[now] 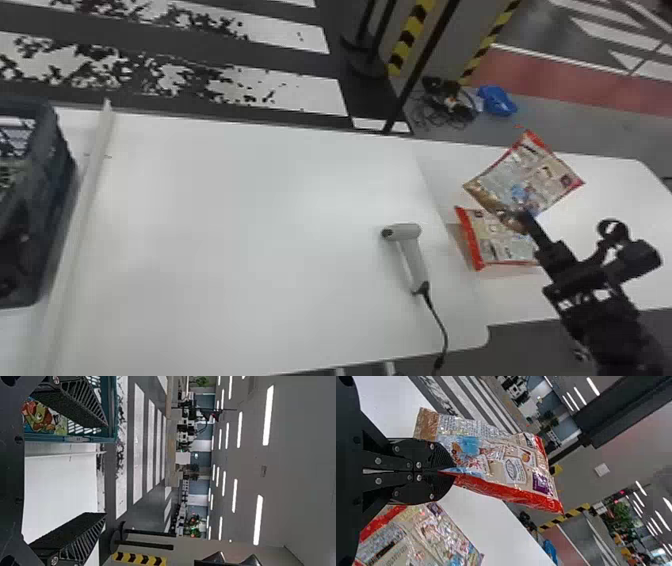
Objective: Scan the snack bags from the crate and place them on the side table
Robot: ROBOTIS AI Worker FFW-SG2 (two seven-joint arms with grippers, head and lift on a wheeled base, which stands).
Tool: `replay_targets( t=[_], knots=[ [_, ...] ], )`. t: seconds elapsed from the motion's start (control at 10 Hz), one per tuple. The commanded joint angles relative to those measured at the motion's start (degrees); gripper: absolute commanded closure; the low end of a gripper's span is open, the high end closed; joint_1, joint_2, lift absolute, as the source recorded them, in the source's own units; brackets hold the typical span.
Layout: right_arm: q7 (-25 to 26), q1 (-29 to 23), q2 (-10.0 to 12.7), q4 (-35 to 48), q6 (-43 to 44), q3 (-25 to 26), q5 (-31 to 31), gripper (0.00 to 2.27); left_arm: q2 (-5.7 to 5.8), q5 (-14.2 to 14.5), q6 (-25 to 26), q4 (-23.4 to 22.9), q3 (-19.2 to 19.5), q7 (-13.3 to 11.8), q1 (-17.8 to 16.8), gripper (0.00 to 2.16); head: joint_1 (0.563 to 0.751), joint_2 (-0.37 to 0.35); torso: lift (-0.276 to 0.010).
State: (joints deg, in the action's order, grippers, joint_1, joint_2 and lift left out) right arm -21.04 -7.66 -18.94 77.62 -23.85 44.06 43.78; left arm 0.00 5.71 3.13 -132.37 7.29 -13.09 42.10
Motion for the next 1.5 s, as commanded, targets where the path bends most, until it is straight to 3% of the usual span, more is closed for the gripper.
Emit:
replay_targets(
  t=[0.0, 0.1, 0.2, 0.3, 0.4, 0.7, 1.0, 1.2, 1.4],
  knots=[
    [2.3, 1.4, -1.5, -6.4, 4.5, -1.8, 0.1, 2.05, -0.15, 0.0, -0.2, 0.0, 0.0, 0.0, 0.0, 0.08, 0.695, -0.35, -0.094],
    [5.3, 2.0, -2.1, -8.3, 4.5, -2.7, -0.9, 1.87, -0.15, 0.0, -0.2, 0.1, 0.0, 0.0, 0.0, 0.08, 0.695, -0.35, -0.094],
    [7.0, 2.5, -2.5, -9.5, 4.4, -3.9, -1.2, 1.41, -0.15, 0.0, -0.2, 0.1, 0.0, 0.0, 0.0, 0.08, 0.695, -0.35, -0.094],
    [7.7, 2.9, -2.5, -10.4, 4.0, -4.1, -1.3, 0.59, -0.15, 0.1, -0.2, 0.1, 0.0, 0.0, -0.1, 0.08, 0.695, -0.35, -0.094],
    [7.8, 3.3, -2.6, -10.6, 3.3, -4.2, -1.4, 0.06, -0.15, 0.2, -0.2, 0.1, 0.1, 0.0, -0.1, 0.08, 0.695, -0.35, -0.094],
    [8.6, 3.2, -2.4, -10.5, 3.7, -4.4, -1.2, 0.05, -0.15, 0.3, -0.2, 0.2, 0.1, 0.0, -0.1, 0.08, 0.695, -0.35, -0.094],
    [10.3, -0.8, -0.5, -2.5, 8.4, -4.7, -2.9, 0.06, -0.15, 0.2, -0.4, 0.0, 0.1, 0.1, -0.1, 0.08, 0.695, -0.35, -0.094],
    [11.3, -5.9, 3.7, 9.9, 12.3, -5.2, -8.4, 0.06, -0.15, -0.1, -0.4, -0.1, -0.1, 0.1, -0.1, 0.08, 0.695, -0.35, -0.094],
    [11.6, -13.3, 8.8, 22.1, 22.7, -9.7, -13.2, 0.06, -0.15, -0.3, -0.4, 0.0, -0.2, 0.2, -0.1, 0.08, 0.695, -0.35, -0.094]
  ],
)
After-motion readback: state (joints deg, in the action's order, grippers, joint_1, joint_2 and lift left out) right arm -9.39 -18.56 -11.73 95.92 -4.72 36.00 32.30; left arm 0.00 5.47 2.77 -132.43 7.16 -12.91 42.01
